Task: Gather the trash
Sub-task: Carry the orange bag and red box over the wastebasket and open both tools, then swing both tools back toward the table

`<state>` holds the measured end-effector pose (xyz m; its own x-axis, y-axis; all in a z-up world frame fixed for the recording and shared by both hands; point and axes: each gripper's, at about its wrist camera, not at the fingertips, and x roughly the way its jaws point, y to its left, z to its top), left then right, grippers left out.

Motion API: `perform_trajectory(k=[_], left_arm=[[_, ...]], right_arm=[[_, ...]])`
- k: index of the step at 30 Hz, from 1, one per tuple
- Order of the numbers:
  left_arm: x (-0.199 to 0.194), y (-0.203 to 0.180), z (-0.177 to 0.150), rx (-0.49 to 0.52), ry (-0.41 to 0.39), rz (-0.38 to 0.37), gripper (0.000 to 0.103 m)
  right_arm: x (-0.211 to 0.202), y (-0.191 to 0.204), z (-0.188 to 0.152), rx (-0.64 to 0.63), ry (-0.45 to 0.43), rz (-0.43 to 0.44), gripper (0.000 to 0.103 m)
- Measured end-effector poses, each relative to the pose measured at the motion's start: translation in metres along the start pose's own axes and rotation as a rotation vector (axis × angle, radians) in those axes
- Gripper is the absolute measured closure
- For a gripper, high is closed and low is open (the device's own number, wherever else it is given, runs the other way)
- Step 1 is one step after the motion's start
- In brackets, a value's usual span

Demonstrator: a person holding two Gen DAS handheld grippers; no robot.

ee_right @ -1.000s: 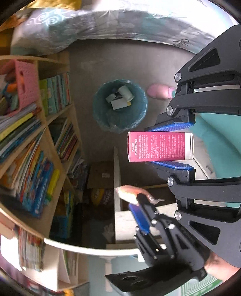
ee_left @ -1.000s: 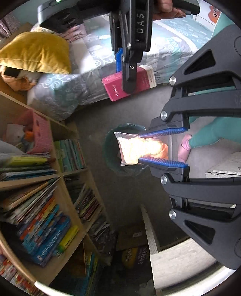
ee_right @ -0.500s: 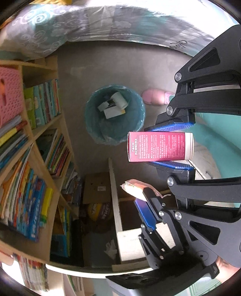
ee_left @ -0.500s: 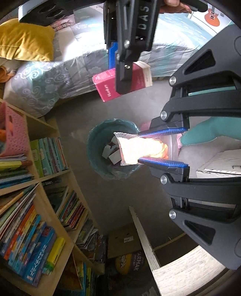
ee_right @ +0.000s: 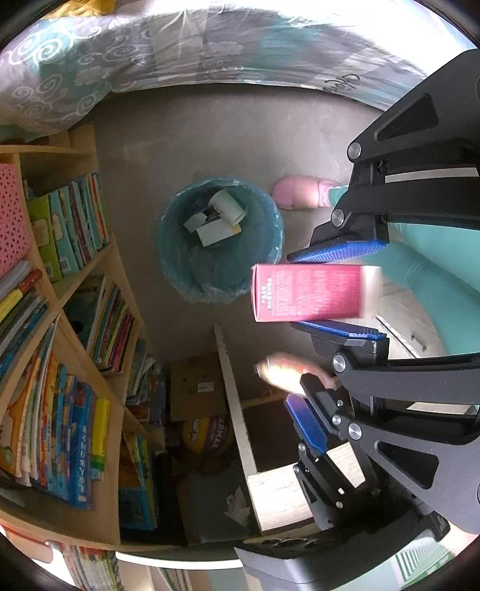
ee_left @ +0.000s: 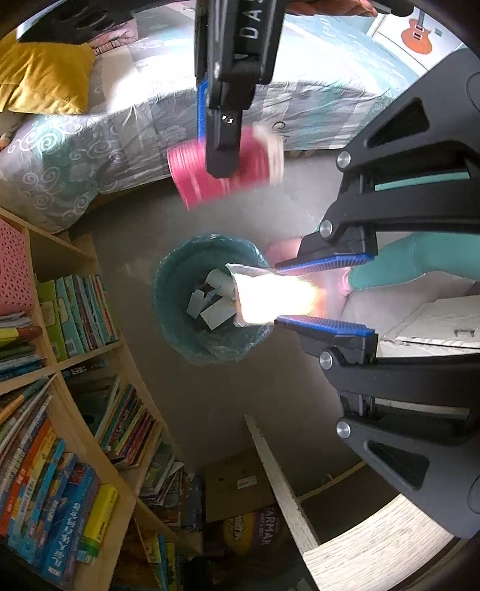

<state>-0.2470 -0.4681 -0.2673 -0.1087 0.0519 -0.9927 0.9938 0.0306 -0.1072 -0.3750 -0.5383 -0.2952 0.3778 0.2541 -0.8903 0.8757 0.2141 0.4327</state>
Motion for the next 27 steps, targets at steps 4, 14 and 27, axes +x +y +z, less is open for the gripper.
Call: perform_trajectory(k=[4, 14, 27], left_arm=[[-0.006, 0.000, 0.003, 0.002, -0.027, -0.002, 0.054], [-0.017, 0.004, 0.006, -0.006, -0.059, 0.001, 0.047], [-0.077, 0.014, -0.019, -0.038, -0.206, -0.023, 0.020]], right_arm=[[-0.003, -0.002, 0.004, 0.018, -0.009, -0.004, 0.057], [-0.014, -0.001, 0.007, 0.027, -0.027, 0.005, 0.046], [-0.060, 0.032, -0.011, -0.068, -0.072, 0.089, 0.023]])
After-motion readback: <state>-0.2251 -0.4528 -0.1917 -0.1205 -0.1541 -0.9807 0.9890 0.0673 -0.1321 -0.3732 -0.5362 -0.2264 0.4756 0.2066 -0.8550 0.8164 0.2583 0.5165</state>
